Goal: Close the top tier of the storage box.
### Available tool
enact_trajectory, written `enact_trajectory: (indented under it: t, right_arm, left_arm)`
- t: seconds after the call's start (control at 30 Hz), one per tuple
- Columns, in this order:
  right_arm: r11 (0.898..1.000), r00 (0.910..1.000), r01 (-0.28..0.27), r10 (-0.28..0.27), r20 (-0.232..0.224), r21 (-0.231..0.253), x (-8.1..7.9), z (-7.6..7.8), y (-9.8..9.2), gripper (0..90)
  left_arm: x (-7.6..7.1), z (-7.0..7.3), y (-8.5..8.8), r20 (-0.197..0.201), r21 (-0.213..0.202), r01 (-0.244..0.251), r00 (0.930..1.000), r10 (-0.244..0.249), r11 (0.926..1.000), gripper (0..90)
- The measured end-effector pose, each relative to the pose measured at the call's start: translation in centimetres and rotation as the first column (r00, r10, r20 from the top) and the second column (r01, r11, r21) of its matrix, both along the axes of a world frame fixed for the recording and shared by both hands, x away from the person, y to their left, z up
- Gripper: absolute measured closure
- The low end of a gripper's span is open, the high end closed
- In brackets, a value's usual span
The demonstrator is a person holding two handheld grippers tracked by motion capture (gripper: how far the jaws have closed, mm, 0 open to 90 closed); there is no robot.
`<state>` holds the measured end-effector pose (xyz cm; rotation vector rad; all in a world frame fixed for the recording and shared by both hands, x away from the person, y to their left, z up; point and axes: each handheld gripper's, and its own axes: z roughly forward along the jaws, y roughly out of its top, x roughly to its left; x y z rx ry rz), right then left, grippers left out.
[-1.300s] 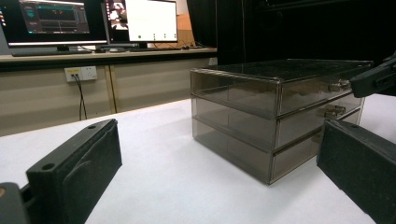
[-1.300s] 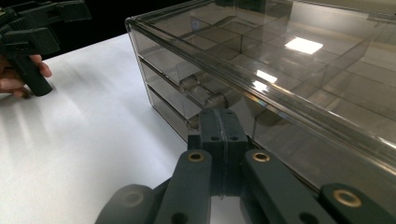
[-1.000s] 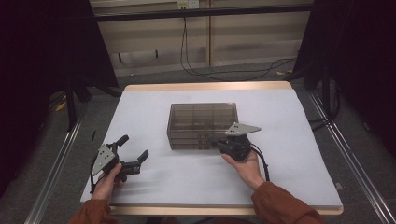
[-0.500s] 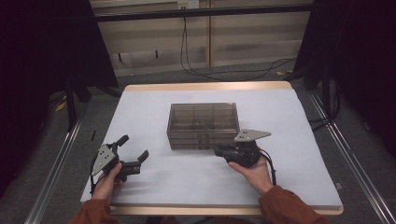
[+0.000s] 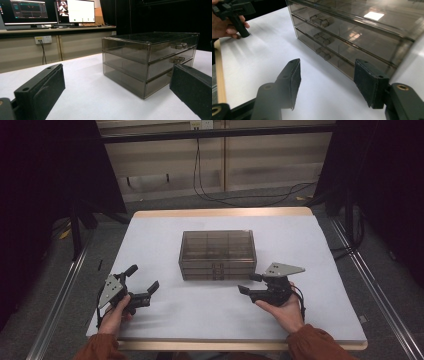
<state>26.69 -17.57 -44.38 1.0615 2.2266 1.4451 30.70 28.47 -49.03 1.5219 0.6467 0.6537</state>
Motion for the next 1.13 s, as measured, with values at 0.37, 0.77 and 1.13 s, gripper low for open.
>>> enact_trajectory:
  t: [0.37,0.77,1.13]
  right_arm:
    - [0.995,0.9945,0.104,-0.104,-0.01,0.004,-1.5,-0.3,-3.8,24.8]
    - [0.978,0.978,0.206,-0.206,-0.029,0.0,-2.6,-0.6,-7.4,12.6]
    - [0.946,0.944,0.323,-0.323,-0.066,-0.013,-2.4,-1.7,-10.7,5.6]
  left_arm:
    - [0.0,0.0,0.0,-0.002,0.0,-0.002,1.0,0.002,1.0,0.0]
    - [0.0,0.0,0.0,-0.003,-0.009,-0.002,1.0,0.002,1.0,0.0]
    - [0.0,0.0,0.0,-0.004,-0.012,-0.004,1.0,0.004,0.9999,0.0]
